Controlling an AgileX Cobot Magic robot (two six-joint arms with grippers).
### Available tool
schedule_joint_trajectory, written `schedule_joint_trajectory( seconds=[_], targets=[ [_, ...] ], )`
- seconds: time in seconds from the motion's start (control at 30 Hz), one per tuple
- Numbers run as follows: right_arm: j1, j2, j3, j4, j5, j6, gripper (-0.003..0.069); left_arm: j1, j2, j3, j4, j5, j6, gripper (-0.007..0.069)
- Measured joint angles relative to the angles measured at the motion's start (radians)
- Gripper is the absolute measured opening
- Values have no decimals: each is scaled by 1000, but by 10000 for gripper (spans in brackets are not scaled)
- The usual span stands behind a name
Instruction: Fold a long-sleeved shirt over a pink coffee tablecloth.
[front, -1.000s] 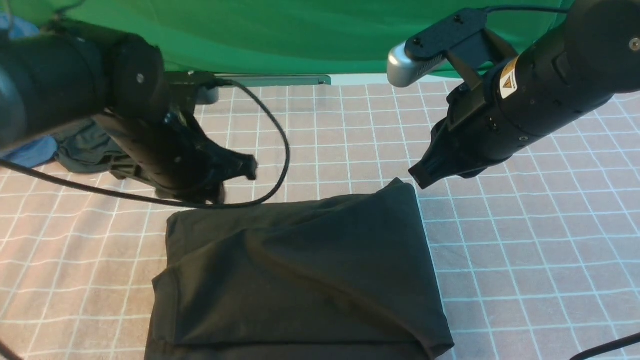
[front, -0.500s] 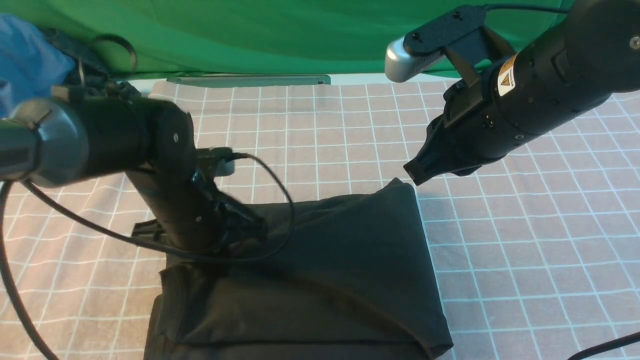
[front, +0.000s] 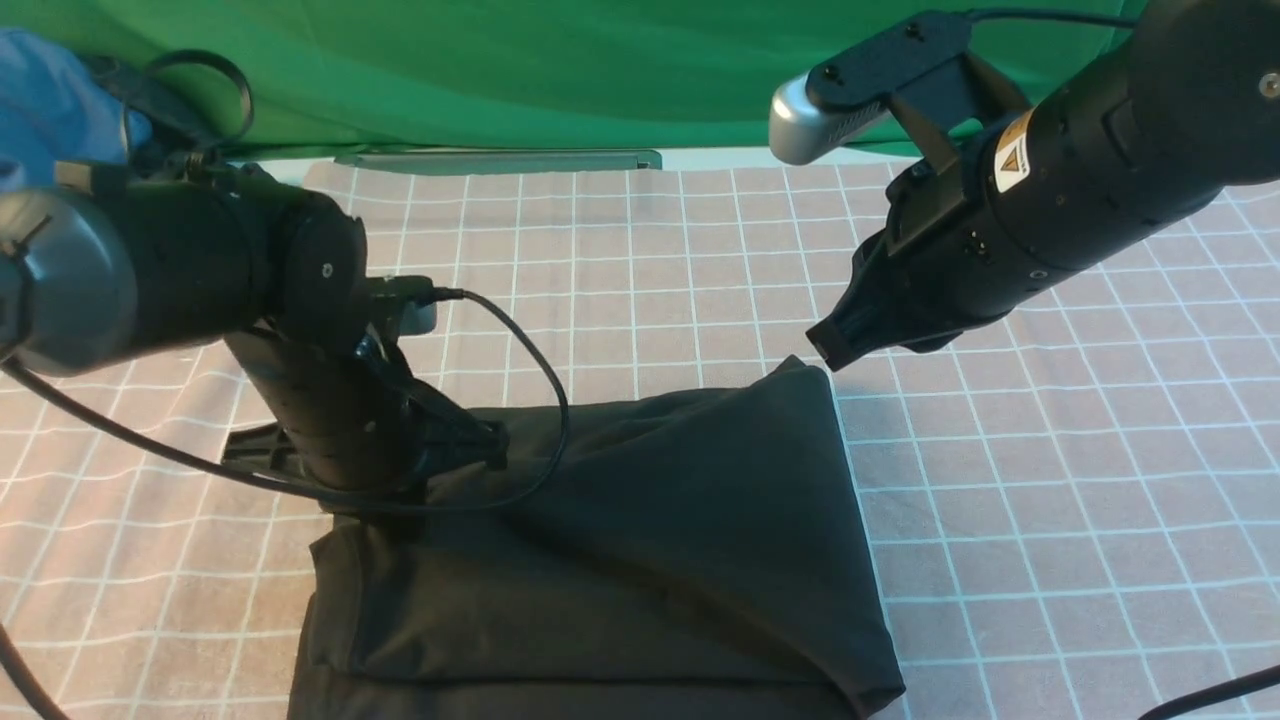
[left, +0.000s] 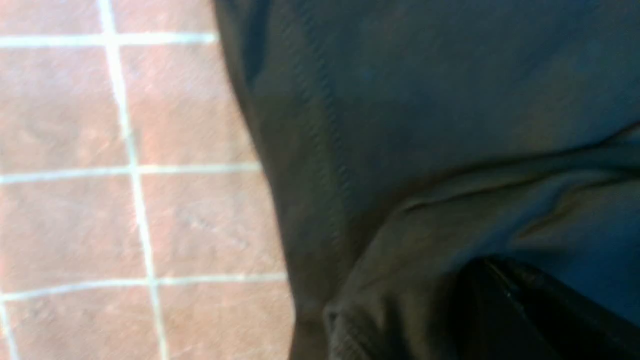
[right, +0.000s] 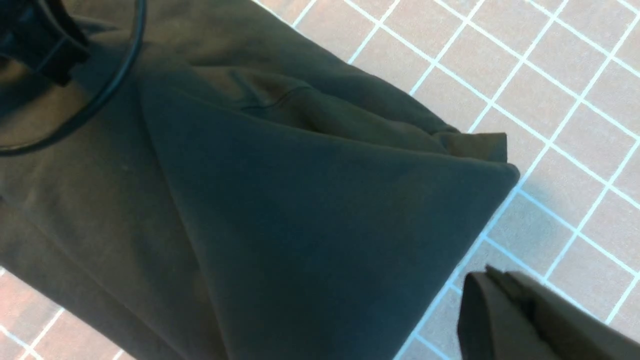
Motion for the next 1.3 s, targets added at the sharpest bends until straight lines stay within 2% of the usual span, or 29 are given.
schedule_joint_trajectory(
  seconds=[0.27, 0.37, 0.47, 0.57, 0.67, 0.87, 1.0, 1.3],
  targets=[
    [0, 0, 0, 0, 0, 0, 34, 0, 0, 40, 105, 15, -76, 12],
    [0, 0, 0, 0, 1, 0, 34, 0, -2, 51, 109, 20, -82, 12],
    [0, 0, 0, 0, 15, 0, 34, 1, -38, 54, 12, 28, -39, 13],
    [0, 0, 0, 0, 47, 0, 34, 1, -122, 72, -203, 19, 68, 13],
    [0, 0, 0, 19, 81, 0, 34, -1, -182, 98, -309, -14, 132, 13],
    [2, 9, 11, 140, 145, -18, 34, -1, -167, 212, -334, -103, 150, 13],
    [15, 32, 89, 166, 154, -34, 34, 0, -138, 297, -338, -123, 154, 13],
    [22, 60, 290, 286, -31, -35, 34, 0, -148, 323, -350, -160, 150, 13]
  ],
)
